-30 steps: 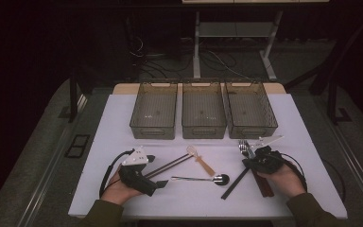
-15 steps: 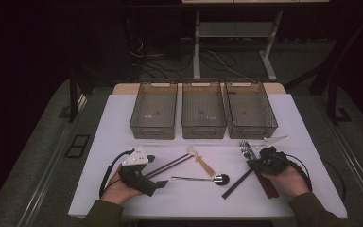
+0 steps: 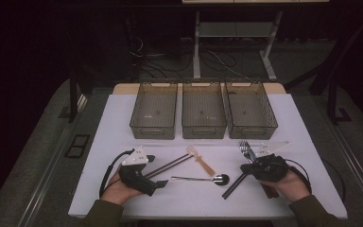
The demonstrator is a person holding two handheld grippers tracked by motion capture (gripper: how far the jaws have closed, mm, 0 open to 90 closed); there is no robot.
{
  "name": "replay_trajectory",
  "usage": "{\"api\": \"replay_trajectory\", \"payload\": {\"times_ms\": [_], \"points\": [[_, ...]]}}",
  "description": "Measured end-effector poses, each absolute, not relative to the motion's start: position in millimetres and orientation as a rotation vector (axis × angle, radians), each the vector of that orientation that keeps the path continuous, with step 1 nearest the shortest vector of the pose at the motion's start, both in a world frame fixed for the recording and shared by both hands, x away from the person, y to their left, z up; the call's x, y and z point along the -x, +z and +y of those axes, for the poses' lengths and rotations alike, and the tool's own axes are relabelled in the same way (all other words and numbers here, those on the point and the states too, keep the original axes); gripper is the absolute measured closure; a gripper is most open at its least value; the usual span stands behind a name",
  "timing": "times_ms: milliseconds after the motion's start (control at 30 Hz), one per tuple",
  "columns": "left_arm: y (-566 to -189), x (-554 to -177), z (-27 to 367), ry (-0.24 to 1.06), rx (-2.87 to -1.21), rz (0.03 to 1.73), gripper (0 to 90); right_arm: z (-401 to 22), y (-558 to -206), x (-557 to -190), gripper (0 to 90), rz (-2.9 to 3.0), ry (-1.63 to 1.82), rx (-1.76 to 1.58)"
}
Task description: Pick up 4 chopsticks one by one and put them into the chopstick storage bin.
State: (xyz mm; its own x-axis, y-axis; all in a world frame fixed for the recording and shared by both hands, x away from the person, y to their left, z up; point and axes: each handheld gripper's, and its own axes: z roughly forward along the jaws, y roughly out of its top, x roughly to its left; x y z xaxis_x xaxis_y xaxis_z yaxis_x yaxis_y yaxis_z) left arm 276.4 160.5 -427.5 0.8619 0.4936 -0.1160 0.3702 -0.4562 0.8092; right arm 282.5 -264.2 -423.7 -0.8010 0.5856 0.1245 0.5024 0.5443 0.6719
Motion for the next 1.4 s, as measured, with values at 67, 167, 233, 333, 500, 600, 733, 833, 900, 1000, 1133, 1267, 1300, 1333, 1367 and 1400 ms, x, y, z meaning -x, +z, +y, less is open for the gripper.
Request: {"api": "replay_trajectory", "payload": {"times_ms": [67,167,233,333,500,600,733,833,900,1000,1133,1267,1300,1333,1367,1400], "points": [[-427,-277,161,0.169,-2.098,0.622,0.0,-258,-423,-274,84.7,2.691,1.121,-0.897],[-428,-277,160,0.168,-2.099,0.625,0.0,-244,-422,-260,87.4,2.747,1.15,-0.801],[-427,-277,161,0.171,-2.106,0.614,0.0,-233,-423,-252,89.4,2.781,1.161,-0.756],[-427,-277,161,0.172,-2.107,0.613,0.0,-218,-425,-243,89.8,2.823,1.152,-0.703],[-427,-277,161,0.172,-2.112,0.609,0.0,-203,-431,-237,89.9,2.87,1.124,-0.675],[-427,-277,160,0.17,-2.106,0.613,0.0,-195,-435,-235,89.9,2.897,1.099,-0.662],[-428,-277,160,0.169,-2.107,0.613,0.0,-192,-440,-235,89.9,2.908,1.042,-0.637],[-427,-277,160,0.17,-2.107,0.612,0.0,-193,-441,-238,90.0,2.899,1.03,-0.645],[-427,-277,160,0.17,-2.107,0.612,0.0,-195,-441,-239,90.0,2.894,1.026,-0.656],[-427,-277,161,0.171,-2.11,0.612,0.0,-196,-440,-238,90.0,2.887,1.033,-0.707],[-427,-277,161,0.17,-2.108,0.613,0.0,-200,-440,-240,90.0,2.871,1.021,-0.722],[-427,-277,161,0.171,-2.109,0.611,0.0,-207,-440,-244,90.0,2.85,1.007,-0.756],[-427,-277,161,0.17,-2.109,0.611,0.0,-209,-440,-245,90.0,2.843,1.002,-0.763],[-427,-277,161,0.17,-2.109,0.611,0.0,-211,-439,-246,90.0,2.84,0.997,-0.771],[-427,-277,161,0.17,-2.11,0.612,0.0,-212,-439,-247,90.0,2.833,0.995,-0.776],[-427,-277,160,0.17,-2.107,0.614,0.0,-214,-439,-248,90.0,2.829,0.991,-0.783]]}}
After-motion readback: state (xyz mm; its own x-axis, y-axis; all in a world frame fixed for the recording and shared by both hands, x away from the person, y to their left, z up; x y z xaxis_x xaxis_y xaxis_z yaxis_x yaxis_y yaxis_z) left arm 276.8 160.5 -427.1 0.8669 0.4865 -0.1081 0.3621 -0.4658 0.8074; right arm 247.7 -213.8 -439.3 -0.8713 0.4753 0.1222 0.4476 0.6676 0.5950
